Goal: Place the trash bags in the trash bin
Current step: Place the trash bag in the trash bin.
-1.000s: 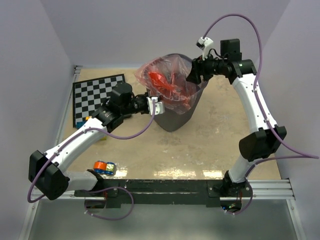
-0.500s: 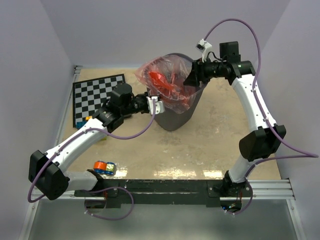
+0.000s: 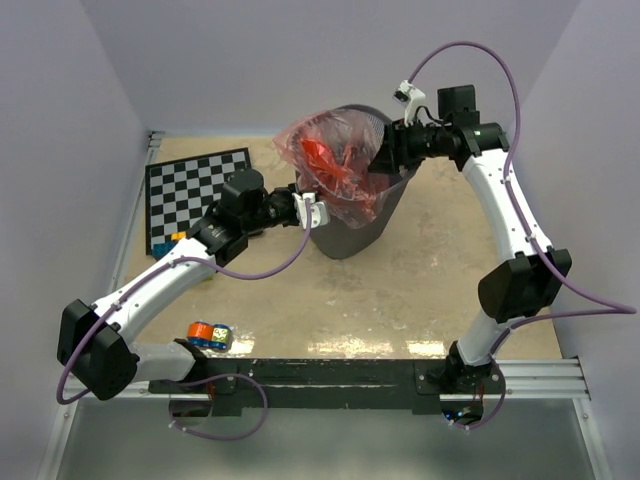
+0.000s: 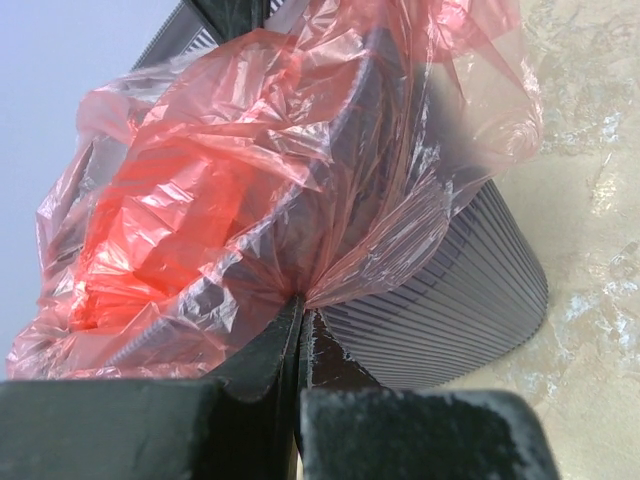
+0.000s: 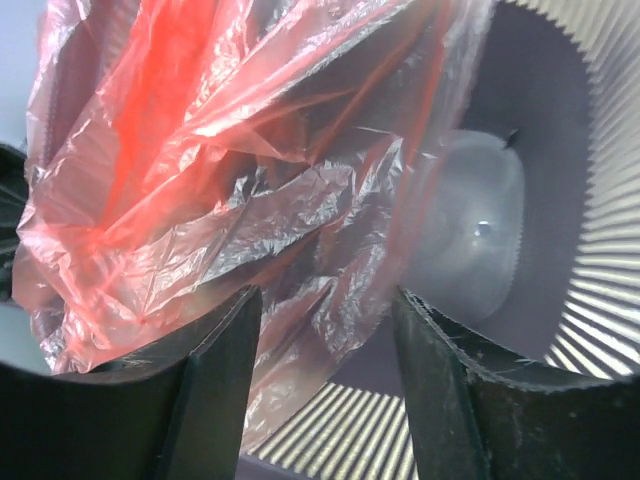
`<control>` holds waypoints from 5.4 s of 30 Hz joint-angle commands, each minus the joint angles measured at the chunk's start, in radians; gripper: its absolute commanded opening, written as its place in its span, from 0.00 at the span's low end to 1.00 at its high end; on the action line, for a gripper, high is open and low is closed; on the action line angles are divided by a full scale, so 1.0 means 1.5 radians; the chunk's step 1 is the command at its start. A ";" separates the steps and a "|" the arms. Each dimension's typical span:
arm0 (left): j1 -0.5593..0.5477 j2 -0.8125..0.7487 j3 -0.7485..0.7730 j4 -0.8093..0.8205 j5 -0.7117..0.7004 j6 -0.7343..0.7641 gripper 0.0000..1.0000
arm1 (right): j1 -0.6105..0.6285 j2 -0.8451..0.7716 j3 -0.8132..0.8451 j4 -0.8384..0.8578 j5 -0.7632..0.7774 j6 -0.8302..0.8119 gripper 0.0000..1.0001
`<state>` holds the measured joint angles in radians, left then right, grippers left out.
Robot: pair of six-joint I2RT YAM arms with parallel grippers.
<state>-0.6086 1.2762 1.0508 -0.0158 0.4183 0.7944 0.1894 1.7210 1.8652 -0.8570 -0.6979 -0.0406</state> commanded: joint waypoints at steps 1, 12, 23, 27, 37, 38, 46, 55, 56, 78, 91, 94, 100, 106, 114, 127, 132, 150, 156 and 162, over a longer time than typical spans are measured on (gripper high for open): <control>0.003 -0.018 -0.002 0.036 -0.004 -0.012 0.00 | -0.005 -0.018 0.058 0.004 0.065 0.002 0.61; 0.004 -0.018 -0.003 0.046 -0.008 -0.012 0.00 | -0.004 0.003 0.010 0.013 0.011 0.042 0.53; 0.005 -0.014 -0.003 0.055 -0.019 -0.017 0.00 | -0.017 0.014 0.037 -0.009 -0.117 -0.005 0.00; 0.003 -0.008 -0.004 0.057 -0.007 -0.017 0.00 | -0.080 -0.010 0.044 -0.005 -0.113 -0.010 0.00; 0.003 0.009 0.018 0.050 0.000 -0.014 0.00 | -0.149 -0.014 0.090 0.001 -0.122 -0.007 0.00; 0.003 0.010 0.022 0.049 0.002 -0.016 0.00 | -0.150 -0.016 0.092 0.001 -0.118 -0.007 0.00; -0.005 0.035 0.039 0.028 0.019 -0.009 0.00 | -0.196 -0.009 0.098 0.002 -0.008 -0.019 0.00; -0.008 0.038 0.029 0.024 -0.010 0.008 0.00 | -0.223 0.030 0.116 0.021 0.041 -0.019 0.00; -0.008 0.040 0.028 0.026 -0.016 0.008 0.00 | -0.224 0.035 0.111 0.022 0.042 -0.023 0.00; 0.016 0.067 0.001 0.055 -0.122 -0.092 0.21 | -0.223 0.109 0.022 0.033 -0.056 0.005 0.00; 0.189 -0.081 0.027 -0.109 0.095 -0.173 0.64 | -0.246 0.133 0.253 -0.153 -0.030 -0.184 0.52; 0.196 -0.053 0.110 -0.060 0.084 -0.302 0.69 | -0.252 0.136 0.300 -0.139 -0.067 -0.181 0.53; 0.196 0.099 0.267 -0.011 0.022 -0.523 0.72 | -0.246 0.123 0.163 0.170 -0.156 0.012 0.63; 0.261 0.175 0.276 0.171 -0.104 -0.739 0.68 | -0.243 0.188 0.122 0.475 -0.099 0.189 0.55; 0.251 0.307 0.293 0.159 -0.113 -0.678 0.62 | -0.180 0.300 0.134 0.454 -0.065 0.131 0.45; 0.222 0.297 0.186 0.272 0.038 -0.712 0.61 | -0.155 0.137 -0.148 0.442 -0.111 0.164 0.43; 0.217 0.273 0.150 0.273 0.066 -0.722 0.59 | -0.151 0.037 -0.271 0.432 -0.118 0.184 0.42; 0.287 0.111 0.129 0.044 -0.052 -0.595 0.62 | -0.245 -0.138 -0.301 0.237 0.018 0.043 0.47; 0.301 0.110 0.311 -0.094 0.186 -0.503 0.64 | -0.275 -0.071 -0.110 0.206 -0.061 -0.021 0.57; 0.254 0.219 0.543 -0.369 0.188 -0.520 0.63 | -0.220 -0.080 -0.045 0.208 -0.099 -0.017 0.64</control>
<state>-0.1864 1.5227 1.7096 -0.2596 0.6415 -0.0078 -0.2028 1.6356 1.7428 -0.5201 -0.7742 -0.0273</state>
